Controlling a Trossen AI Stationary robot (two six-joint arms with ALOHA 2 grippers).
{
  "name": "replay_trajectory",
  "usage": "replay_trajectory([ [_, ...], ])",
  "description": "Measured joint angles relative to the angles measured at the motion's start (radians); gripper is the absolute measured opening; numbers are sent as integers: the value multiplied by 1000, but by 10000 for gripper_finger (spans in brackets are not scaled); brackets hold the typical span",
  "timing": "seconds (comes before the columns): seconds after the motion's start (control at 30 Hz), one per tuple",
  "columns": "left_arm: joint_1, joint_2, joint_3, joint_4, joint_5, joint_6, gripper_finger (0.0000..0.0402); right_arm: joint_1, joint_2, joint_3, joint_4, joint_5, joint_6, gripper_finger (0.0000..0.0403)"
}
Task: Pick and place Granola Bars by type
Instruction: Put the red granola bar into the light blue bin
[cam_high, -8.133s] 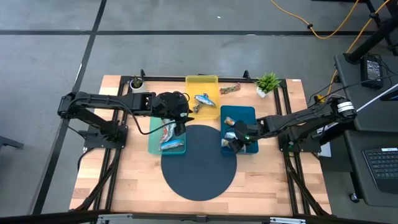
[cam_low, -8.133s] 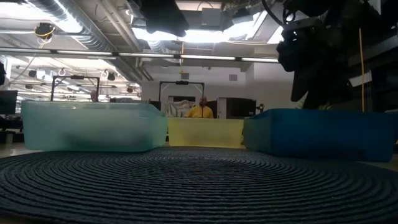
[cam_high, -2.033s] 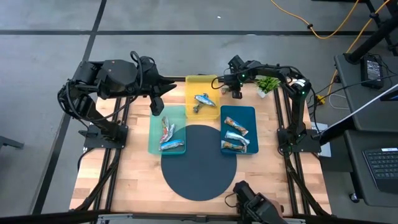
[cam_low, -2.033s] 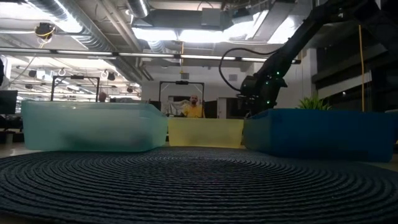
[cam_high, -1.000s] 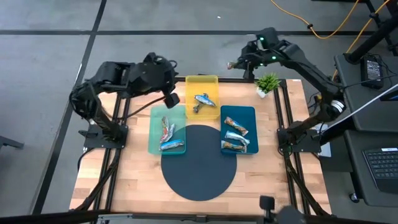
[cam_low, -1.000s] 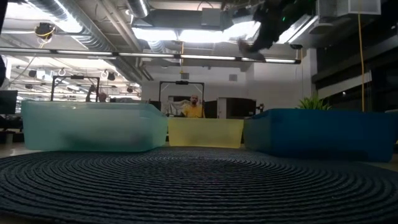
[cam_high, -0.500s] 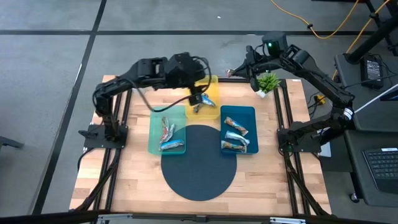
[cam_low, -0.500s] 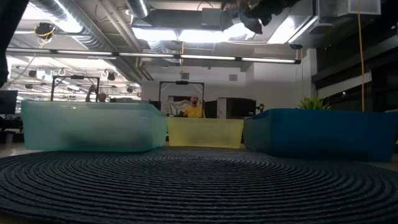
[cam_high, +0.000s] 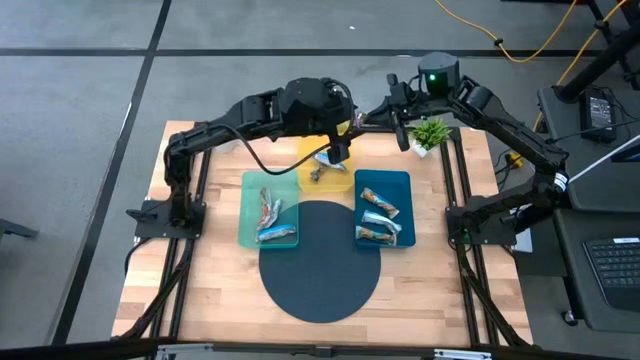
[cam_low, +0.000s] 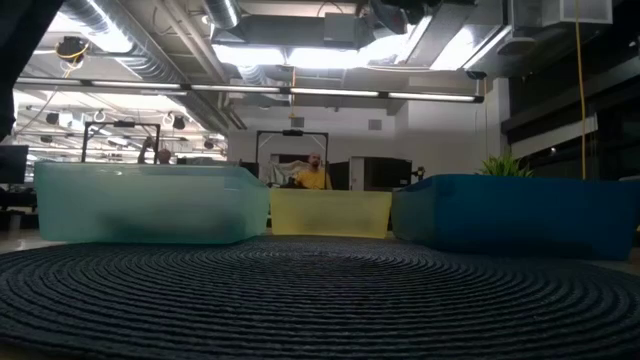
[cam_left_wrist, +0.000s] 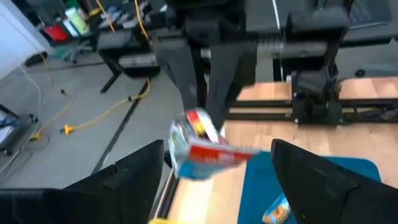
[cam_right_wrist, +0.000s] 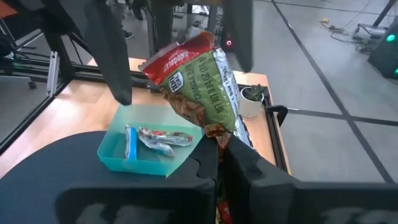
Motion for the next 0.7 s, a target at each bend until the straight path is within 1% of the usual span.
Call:
replay_trajectory([
  [0.23,2,-3,0,37,1,5,286,1,1,0,0,0,0,33],
  [0.37,1,-3,0,37,1,0,265,1,1,0,1,0,0,20],
  [0.47,2,-4,0,37,1,-4,236,4,1,0,1,-5,0,10],
  [0.53,2,-4,0,37,1,-5,211,9,1,0,5,-5,0,11],
  [0.7,2,-4,0,37,1,-18,133,27,1,0,8,-5,0,33],
])
